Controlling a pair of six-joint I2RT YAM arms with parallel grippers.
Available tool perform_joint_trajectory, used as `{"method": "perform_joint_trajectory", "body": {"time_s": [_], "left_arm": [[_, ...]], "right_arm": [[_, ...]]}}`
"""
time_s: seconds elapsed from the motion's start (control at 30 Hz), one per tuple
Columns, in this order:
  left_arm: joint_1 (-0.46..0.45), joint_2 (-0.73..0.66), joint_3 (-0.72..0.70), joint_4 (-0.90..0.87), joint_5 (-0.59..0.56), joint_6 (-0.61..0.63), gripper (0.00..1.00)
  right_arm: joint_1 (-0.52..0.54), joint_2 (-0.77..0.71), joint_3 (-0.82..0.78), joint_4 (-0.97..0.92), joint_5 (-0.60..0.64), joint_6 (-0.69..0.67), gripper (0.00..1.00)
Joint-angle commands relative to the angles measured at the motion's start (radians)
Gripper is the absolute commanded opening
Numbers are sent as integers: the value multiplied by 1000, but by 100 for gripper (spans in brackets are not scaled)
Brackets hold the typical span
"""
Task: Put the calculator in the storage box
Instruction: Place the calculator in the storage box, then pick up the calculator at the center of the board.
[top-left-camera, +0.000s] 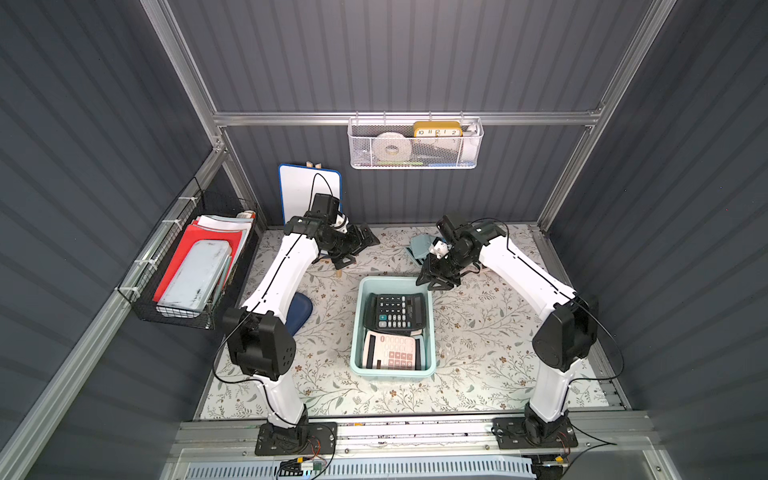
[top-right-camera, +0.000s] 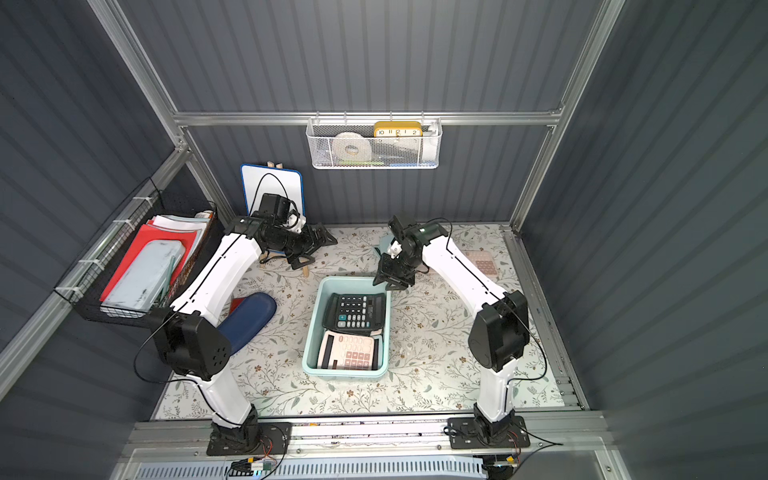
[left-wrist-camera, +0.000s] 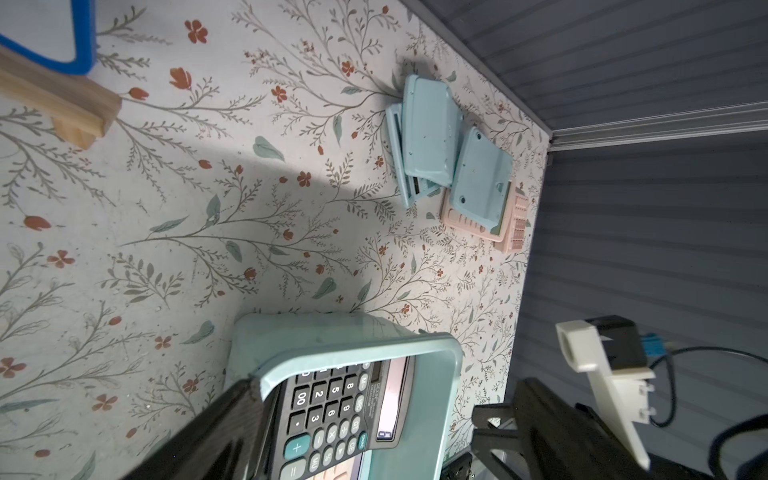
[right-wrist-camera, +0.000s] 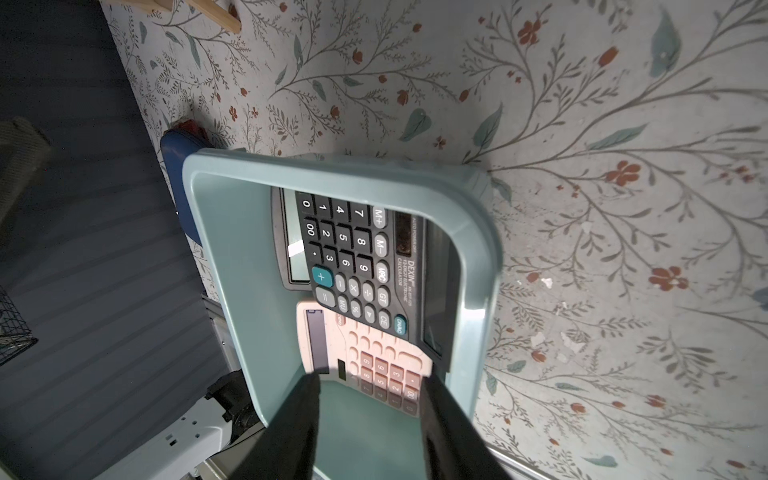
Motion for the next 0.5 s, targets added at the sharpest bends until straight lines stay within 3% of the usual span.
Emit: {"method": "perform_joint_trajectory", "body": {"time_s": [0.0, 0.2, 0.47], "left_arm": [[3, 54, 43, -81, 3, 44, 99], [3, 122, 111, -75, 52, 45, 99], [3, 213, 249, -81, 114, 29, 99]], "right_arm": [[-39, -57, -45, 70, 16, 60, 51], [-156, -159, -287, 398, -24, 309, 62], [-285, -239, -552, 785, 59, 596, 73]]}}
